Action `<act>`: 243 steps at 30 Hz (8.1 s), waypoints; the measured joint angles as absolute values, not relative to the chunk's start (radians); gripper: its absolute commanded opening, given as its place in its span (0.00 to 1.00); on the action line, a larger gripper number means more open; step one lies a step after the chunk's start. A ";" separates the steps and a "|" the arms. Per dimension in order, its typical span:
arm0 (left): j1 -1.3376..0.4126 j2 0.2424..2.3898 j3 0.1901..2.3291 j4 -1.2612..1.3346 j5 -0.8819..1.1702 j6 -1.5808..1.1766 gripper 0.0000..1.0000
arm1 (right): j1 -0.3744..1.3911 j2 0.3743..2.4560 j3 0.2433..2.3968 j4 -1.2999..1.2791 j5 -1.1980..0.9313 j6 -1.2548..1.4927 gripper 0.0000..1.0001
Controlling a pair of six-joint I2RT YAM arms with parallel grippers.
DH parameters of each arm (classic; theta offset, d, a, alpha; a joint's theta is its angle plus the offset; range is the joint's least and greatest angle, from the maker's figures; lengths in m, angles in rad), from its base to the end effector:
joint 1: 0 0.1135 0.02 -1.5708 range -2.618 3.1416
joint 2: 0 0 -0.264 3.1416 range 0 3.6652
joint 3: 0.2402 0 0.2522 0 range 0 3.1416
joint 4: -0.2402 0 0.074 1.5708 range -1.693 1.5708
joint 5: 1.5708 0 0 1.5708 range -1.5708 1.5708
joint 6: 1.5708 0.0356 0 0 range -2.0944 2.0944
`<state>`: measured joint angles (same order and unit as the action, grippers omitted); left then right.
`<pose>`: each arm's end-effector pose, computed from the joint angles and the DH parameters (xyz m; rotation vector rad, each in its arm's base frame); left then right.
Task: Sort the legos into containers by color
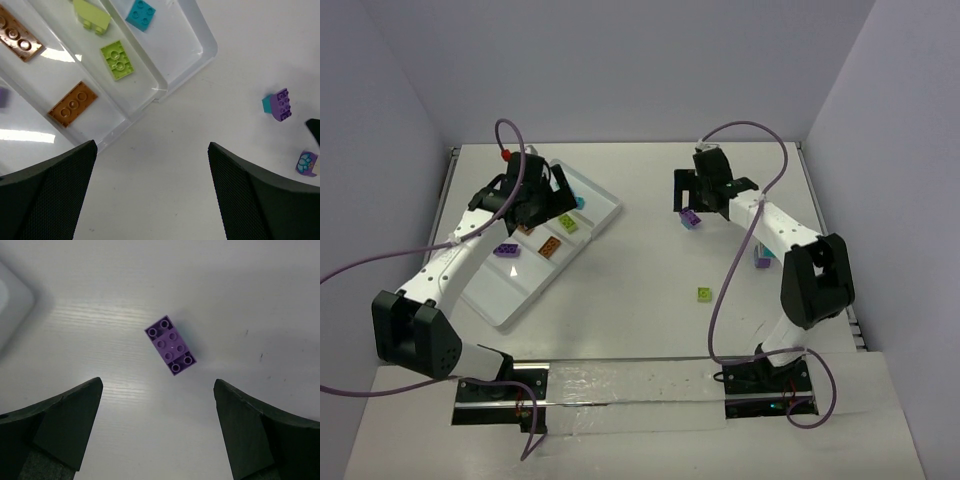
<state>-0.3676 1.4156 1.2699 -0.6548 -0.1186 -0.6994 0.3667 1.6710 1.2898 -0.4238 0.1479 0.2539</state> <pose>0.2875 -0.1062 0.3196 -0.4524 2.3529 -0.3714 0.3490 0.1284 0.2620 -0.0629 2.3672 0.1241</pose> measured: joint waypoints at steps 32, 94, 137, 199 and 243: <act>-0.418 1.456 1.311 -0.655 -0.119 -0.698 0.99 | 0.373 2.012 1.508 -0.509 0.177 0.066 0.24; -0.423 1.534 1.334 -0.667 -0.115 -0.648 0.99 | 0.003 2.489 2.252 -0.800 0.238 0.472 0.67; -0.424 1.335 0.902 -0.078 0.367 -0.811 0.94 | 0.550 1.712 1.319 -0.134 -0.197 0.771 0.31; -0.482 1.446 0.933 -0.002 0.230 -0.695 0.99 | 0.563 1.712 1.220 -0.123 -0.208 0.828 0.35; -0.492 1.444 0.906 -0.064 0.183 -0.699 0.99 | 0.480 1.821 1.138 -0.370 -0.234 0.552 0.84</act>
<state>-0.4920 1.4440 0.9055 -0.0639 0.1830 -0.6994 0.4796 1.8206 1.1380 -0.3703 -0.2336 0.5515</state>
